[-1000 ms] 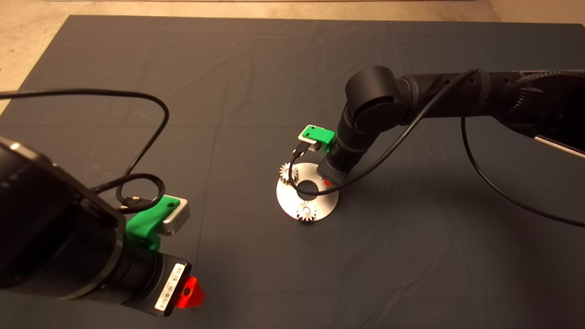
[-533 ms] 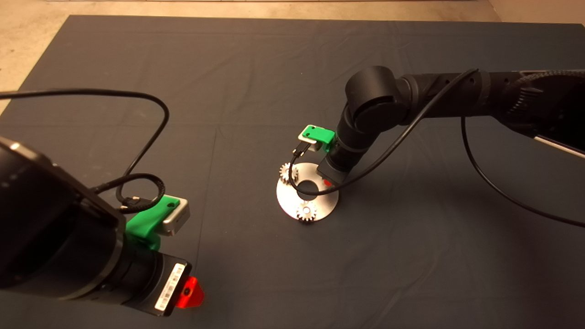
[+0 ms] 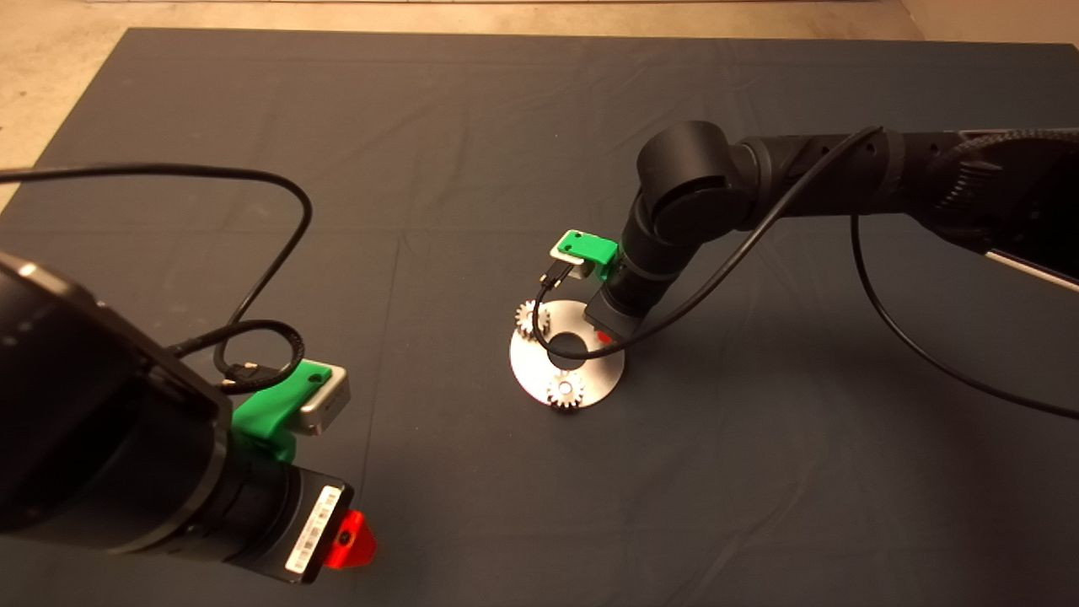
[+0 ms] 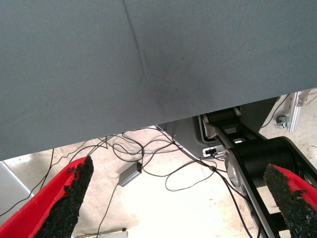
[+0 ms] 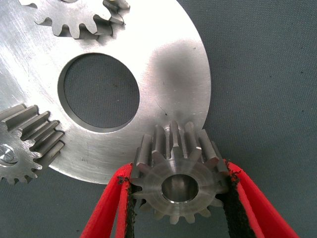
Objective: Install three planetary gears onto the carrier pins
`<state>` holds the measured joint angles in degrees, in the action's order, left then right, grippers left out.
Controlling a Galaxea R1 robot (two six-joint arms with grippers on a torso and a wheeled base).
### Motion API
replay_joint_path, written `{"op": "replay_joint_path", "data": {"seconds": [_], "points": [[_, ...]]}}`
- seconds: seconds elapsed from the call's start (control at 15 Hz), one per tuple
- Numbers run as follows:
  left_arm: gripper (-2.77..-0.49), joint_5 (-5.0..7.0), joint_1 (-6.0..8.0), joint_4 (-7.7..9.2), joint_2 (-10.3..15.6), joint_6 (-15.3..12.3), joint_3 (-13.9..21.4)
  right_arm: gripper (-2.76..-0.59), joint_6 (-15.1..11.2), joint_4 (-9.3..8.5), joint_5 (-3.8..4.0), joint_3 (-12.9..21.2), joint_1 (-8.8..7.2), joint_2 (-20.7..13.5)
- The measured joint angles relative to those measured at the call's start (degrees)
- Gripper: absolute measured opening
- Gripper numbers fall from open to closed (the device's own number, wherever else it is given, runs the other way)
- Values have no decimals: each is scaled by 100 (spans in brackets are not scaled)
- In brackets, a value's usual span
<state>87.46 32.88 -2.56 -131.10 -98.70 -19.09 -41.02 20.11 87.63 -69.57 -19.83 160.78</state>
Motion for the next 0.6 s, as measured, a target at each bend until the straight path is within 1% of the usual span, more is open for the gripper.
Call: {"op": "replay_joint_path", "data": {"seconds": [0.33, 0.47, 0.6], "points": [[-77, 0, 0, 0, 0, 0, 0, -239, 1, 0, -11, -61, -22, 0], [-77, 0, 0, 0, 0, 0, 0, -239, -1, 3, 7, -101, -45, 0], [-77, 0, 0, 0, 0, 0, 0, -239, -1, 3, 7, -101, -45, 0]]}}
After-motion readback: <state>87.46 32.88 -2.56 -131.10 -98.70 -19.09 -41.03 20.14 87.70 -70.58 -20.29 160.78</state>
